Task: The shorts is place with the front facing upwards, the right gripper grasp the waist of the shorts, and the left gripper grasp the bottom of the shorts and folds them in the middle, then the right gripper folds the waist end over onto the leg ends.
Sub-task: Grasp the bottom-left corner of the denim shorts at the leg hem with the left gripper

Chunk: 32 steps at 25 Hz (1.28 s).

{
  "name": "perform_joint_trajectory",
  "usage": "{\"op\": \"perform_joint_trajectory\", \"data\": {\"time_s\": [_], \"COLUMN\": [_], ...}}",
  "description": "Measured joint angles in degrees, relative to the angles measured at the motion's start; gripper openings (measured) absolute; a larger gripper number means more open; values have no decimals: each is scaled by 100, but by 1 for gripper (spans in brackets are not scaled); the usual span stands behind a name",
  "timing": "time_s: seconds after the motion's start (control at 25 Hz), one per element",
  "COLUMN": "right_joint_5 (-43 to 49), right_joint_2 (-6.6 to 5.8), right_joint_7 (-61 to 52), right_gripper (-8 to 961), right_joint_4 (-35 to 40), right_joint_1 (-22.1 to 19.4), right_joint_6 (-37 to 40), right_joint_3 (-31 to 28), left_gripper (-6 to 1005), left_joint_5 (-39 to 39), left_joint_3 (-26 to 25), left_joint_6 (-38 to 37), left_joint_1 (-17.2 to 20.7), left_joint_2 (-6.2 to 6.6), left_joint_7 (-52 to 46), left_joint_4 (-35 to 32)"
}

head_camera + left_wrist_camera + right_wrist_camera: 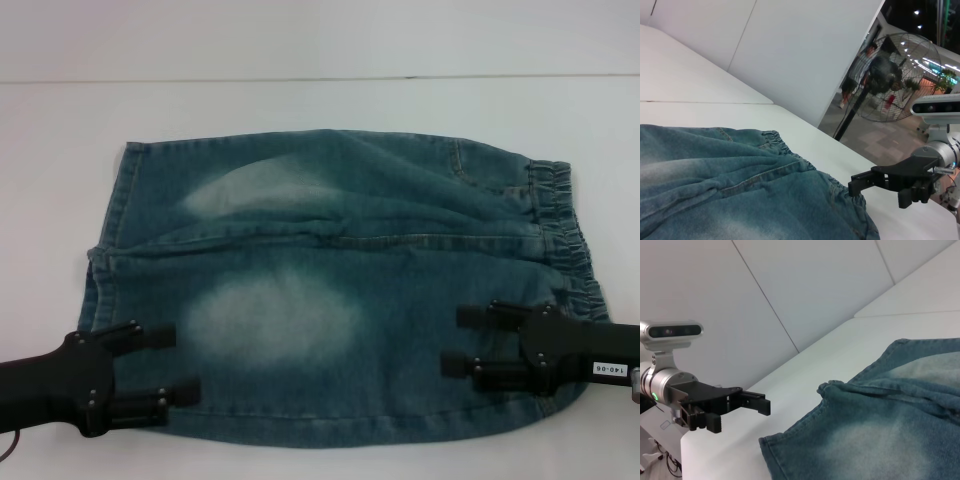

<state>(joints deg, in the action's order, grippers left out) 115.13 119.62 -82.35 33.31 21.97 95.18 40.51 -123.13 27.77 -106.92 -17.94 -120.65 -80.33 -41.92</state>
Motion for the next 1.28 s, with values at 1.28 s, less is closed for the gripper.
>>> {"op": "perform_joint_trajectory", "data": {"time_s": [1.28], "right_joint_5": [0], "right_joint_2": [-10], "right_joint_7": [-68], "right_gripper": [929], "right_joint_4": [45], "right_joint_1": [55], "right_joint_6": [38], "right_joint_3": [9], "left_gripper": [916], "left_joint_5": [-294], "left_joint_3": [-879], "left_joint_6": [922], "left_joint_1": [676], "left_joint_2": [-120], "left_joint_7": [-45], "left_joint_4": [-409]}}
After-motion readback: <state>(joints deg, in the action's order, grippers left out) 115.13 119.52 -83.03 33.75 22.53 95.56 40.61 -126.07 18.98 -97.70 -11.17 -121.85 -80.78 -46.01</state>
